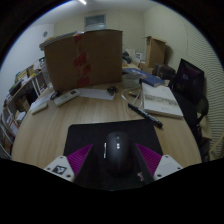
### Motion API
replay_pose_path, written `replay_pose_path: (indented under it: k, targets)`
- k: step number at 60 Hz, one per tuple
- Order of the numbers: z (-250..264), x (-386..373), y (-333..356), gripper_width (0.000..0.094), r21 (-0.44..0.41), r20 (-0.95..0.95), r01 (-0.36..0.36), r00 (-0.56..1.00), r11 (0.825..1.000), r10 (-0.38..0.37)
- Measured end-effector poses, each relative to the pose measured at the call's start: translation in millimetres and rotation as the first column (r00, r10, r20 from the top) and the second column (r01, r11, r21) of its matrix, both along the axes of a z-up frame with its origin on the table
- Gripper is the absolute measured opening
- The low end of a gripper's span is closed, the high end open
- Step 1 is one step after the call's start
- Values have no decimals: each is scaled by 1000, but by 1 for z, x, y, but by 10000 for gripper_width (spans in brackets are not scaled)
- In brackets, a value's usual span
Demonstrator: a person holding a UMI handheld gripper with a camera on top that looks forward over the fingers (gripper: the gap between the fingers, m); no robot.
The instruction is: Arrange mouse
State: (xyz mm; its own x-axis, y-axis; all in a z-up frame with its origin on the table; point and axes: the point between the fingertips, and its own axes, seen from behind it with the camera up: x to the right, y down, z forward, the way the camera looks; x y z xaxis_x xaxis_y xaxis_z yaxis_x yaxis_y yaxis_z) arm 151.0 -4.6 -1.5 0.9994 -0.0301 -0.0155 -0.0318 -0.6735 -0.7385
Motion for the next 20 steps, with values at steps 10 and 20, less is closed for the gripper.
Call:
replay_pose_path:
  k: [10, 20]
  targets:
    - [49, -20, -36, 837, 31, 32, 35, 999, 999, -36]
    - [100, -56, -107, 836, 37, 70, 103, 992, 994, -105]
